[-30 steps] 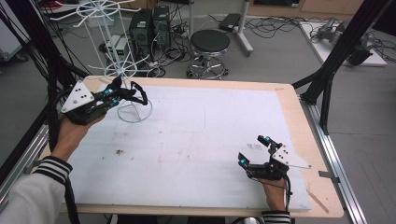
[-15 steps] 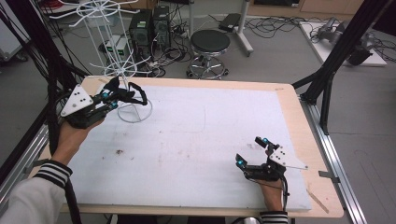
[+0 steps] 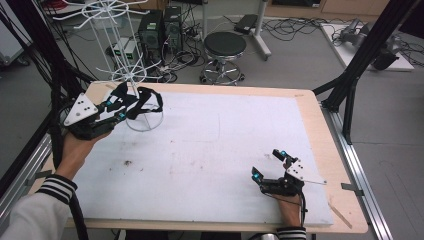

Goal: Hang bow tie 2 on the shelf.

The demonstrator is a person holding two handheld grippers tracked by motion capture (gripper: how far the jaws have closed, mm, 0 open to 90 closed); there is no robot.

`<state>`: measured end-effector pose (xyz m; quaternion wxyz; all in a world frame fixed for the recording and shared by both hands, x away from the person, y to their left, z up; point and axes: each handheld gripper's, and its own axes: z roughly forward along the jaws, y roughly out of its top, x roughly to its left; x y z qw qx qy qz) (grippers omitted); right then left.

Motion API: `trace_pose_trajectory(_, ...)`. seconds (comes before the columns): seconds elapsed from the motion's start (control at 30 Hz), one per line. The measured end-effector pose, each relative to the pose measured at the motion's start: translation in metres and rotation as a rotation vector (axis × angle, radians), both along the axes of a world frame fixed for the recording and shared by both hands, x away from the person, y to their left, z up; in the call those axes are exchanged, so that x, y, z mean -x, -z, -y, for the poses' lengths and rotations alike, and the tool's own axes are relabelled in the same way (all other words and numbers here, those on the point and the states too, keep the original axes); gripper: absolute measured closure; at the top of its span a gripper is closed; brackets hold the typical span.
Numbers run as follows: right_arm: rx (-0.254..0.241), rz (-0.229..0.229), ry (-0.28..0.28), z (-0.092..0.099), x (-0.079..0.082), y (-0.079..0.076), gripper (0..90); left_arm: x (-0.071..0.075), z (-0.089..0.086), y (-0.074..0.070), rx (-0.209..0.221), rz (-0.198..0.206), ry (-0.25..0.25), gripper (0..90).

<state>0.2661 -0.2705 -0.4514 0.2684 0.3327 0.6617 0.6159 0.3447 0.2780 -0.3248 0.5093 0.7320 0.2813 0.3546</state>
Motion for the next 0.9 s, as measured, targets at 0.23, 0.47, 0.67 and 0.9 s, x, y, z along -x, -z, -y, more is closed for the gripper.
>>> trace_pose_trajectory(0.23, -0.008, 0.027, 0.018, 0.001, 0.002, 0.001, 0.7, 0.005, -0.006, 0.005, 0.05, -0.023, 0.011, 29.4)
trace_pose_trajectory(0.47, -0.018, 0.04, 0.022, 0.002, 0.004, 0.002, 0.7, 0.024, -0.011, 0.018, 0.122, 0.026, 0.059, 16.9)
trace_pose_trajectory(0.67, -0.017, 0.05, 0.03, 0.001, 0.005, 0.002, 0.7, 0.04, -0.015, 0.033, 0.153, 0.064, 0.08, 16.6)
trace_pose_trajectory(0.9, -0.016, 0.062, 0.04, 0.001, 0.006, 0.003, 0.6, 0.057, -0.019, 0.067, 0.231, 0.09, 0.071, 16.6)
